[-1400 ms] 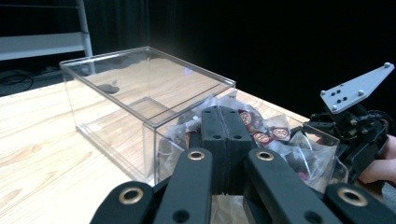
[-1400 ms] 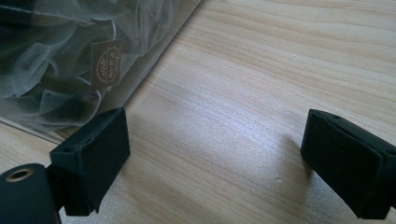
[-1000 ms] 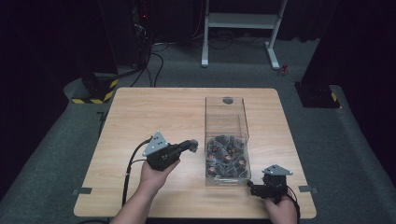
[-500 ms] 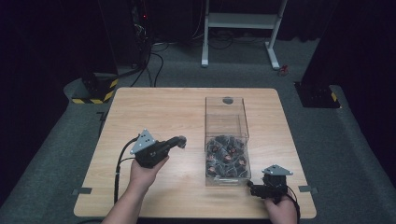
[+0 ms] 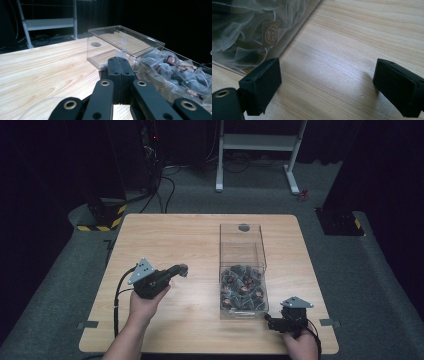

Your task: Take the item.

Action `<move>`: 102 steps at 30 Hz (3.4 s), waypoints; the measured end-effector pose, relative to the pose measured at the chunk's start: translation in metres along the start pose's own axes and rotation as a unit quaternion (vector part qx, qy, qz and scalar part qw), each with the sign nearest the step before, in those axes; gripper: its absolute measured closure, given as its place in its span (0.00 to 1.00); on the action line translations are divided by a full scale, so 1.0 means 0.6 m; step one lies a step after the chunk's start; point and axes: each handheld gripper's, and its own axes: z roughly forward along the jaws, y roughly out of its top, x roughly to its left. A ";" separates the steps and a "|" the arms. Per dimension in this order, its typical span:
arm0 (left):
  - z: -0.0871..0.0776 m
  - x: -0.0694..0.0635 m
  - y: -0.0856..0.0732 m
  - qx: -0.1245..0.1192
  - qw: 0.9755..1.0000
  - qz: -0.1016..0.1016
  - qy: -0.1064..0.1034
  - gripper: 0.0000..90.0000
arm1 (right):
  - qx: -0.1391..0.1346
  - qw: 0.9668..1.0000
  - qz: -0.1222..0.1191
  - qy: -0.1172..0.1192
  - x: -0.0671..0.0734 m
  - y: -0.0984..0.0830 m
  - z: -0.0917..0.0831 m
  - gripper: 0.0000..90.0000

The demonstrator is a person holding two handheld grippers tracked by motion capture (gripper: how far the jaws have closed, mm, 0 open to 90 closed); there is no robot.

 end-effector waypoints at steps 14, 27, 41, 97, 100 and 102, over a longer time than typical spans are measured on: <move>-0.027 0.033 -0.007 0.000 1.000 -0.008 0.029 1.00 | 0.000 1.000 0.000 0.000 0.000 0.000 0.000 0.09; -0.045 0.057 -0.014 0.005 0.999 -0.011 0.051 1.00 | 0.000 1.000 0.000 0.000 0.000 0.000 0.000 0.09; -0.039 0.069 -0.030 0.038 0.996 -0.003 0.075 1.00 | 0.000 1.000 0.000 0.000 0.000 0.000 0.000 0.09; -0.092 0.108 -0.077 0.096 0.988 -0.039 0.111 0.36 | 0.001 1.000 0.003 0.001 0.001 0.000 -0.001 0.09; -0.100 0.114 -0.091 0.109 0.986 -0.043 0.118 0.35 | 0.002 1.000 0.003 0.001 0.001 0.000 -0.001 0.09; -0.104 0.118 -0.097 0.116 0.985 -0.042 0.121 0.35 | 0.002 1.000 0.003 0.001 0.001 0.000 -0.001 0.09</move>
